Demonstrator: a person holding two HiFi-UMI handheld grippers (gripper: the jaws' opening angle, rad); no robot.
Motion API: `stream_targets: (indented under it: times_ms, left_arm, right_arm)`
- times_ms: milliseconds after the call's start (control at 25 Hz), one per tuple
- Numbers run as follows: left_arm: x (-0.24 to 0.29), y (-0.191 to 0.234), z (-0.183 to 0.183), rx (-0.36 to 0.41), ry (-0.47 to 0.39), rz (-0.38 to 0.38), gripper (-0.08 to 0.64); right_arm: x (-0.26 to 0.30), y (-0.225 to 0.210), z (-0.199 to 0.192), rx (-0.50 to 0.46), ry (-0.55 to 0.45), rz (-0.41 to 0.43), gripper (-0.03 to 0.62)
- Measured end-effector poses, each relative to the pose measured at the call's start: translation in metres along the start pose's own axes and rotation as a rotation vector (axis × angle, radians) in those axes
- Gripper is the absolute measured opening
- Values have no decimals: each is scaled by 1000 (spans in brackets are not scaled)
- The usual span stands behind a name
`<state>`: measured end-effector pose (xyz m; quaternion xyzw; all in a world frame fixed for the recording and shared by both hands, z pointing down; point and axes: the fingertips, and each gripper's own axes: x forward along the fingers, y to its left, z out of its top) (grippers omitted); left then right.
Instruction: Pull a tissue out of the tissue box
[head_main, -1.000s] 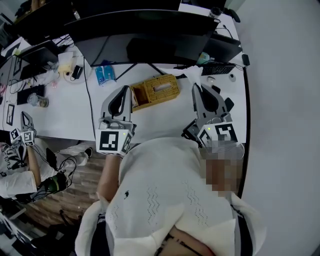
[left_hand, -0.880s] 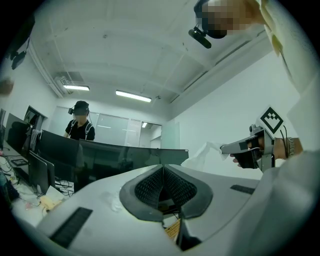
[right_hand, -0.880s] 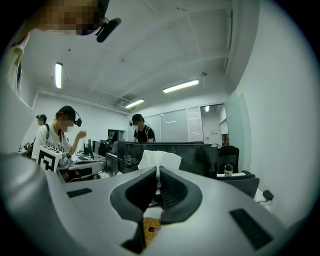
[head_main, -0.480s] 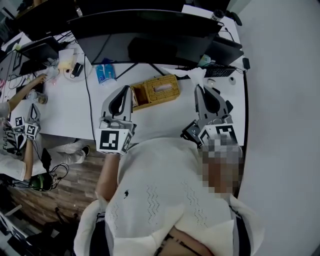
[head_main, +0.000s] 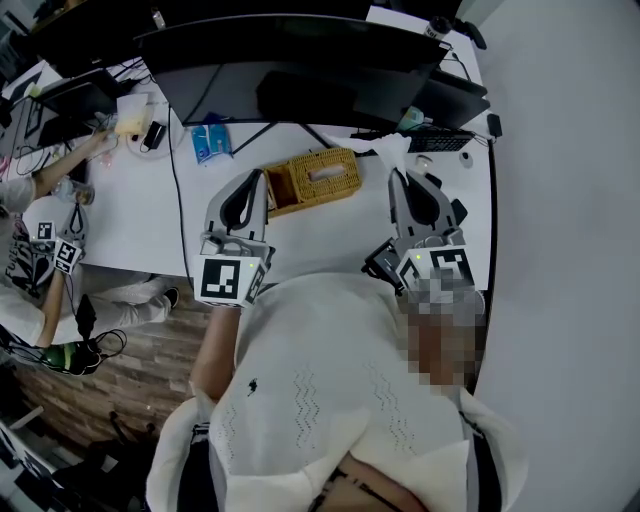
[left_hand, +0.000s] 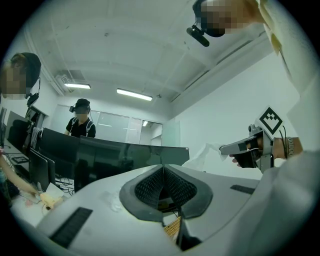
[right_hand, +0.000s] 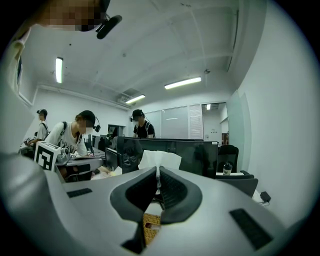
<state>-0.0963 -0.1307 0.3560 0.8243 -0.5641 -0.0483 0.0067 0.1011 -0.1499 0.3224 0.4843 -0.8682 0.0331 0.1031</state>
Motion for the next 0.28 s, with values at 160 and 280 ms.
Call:
stream_targets:
  times_ms: [160,280]
  left_arm:
    - [2,-1,-1,-1,2,-4,14]
    - [4,-3,-2,-1,3,-11,14]
  right_arm:
    - [1,1,-1,-20,9,1,3]
    - [3,1,-2,-36,18,3,3]
